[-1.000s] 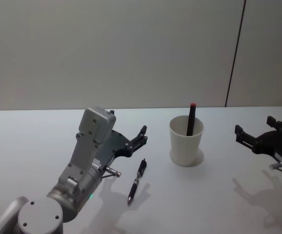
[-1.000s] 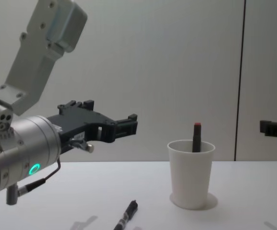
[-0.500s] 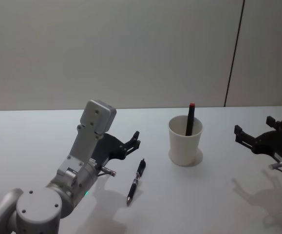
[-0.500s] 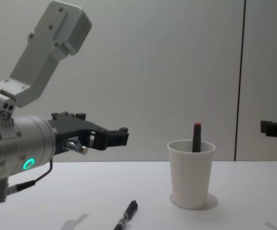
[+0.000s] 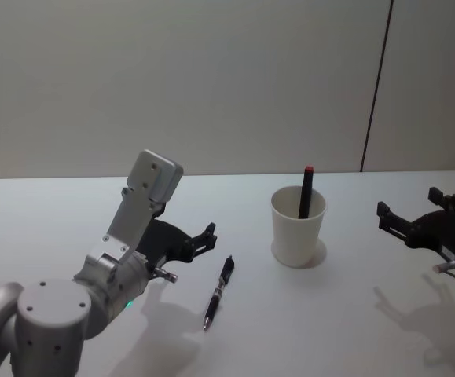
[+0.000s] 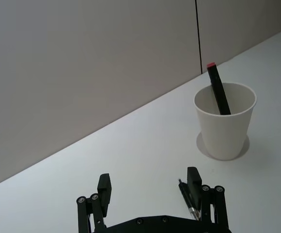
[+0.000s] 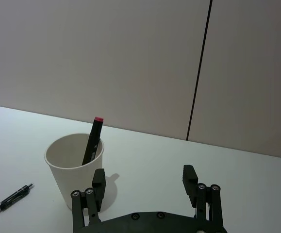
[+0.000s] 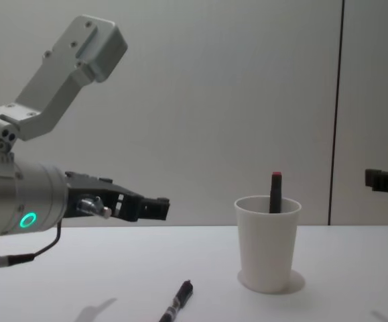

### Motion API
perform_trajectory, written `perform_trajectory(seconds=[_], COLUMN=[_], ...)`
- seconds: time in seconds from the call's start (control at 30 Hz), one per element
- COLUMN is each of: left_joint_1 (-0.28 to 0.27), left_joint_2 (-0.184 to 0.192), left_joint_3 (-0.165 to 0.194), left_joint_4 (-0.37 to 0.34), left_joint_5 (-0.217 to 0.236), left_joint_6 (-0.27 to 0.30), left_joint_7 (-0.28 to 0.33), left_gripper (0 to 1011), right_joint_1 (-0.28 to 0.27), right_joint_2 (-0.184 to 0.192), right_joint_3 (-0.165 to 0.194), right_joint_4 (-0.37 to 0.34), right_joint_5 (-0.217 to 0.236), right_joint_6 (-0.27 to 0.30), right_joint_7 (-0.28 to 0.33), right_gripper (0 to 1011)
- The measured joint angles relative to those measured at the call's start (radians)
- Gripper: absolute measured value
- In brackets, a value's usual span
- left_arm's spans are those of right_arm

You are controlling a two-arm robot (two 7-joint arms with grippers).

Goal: Place the pen into the pen holder.

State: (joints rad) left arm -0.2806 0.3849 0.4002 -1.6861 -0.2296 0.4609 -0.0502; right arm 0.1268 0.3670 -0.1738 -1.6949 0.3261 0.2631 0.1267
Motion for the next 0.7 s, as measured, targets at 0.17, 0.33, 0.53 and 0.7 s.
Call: perform_trajectory(seconds=[0.17, 0.33, 0.53, 0.7], left_joint_1=[-0.014, -0.033, -0.053, -0.068], left_joint_2=[0.000, -0.003, -0.010, -0.020], left_joint_3=[-0.008, -0.014, -0.018, -0.020], left_joint_4=[0.010, 0.025, 0.048, 0.069], left_joint_5=[-0.001, 0.005, 0.015, 0.020], left_joint_6=[0.048, 0.101, 0.164, 0.220], left_joint_7=[-0.023, -0.049, -0.072, -0.077], left_gripper=[1000, 1000, 1000, 1000], right_joint_1=[0.000, 0.000, 0.000, 0.000], right_joint_2=[0.000, 0.000, 0.000, 0.000], right_joint_3=[0.000, 0.000, 0.000, 0.000], right_joint_4=[0.000, 0.000, 0.000, 0.000], right_joint_5=[0.000, 0.000, 0.000, 0.000], right_joint_6=[0.000, 0.000, 0.000, 0.000], right_joint_7=[0.000, 0.000, 0.000, 0.000], right_gripper=[1001, 1002, 1002, 1001])
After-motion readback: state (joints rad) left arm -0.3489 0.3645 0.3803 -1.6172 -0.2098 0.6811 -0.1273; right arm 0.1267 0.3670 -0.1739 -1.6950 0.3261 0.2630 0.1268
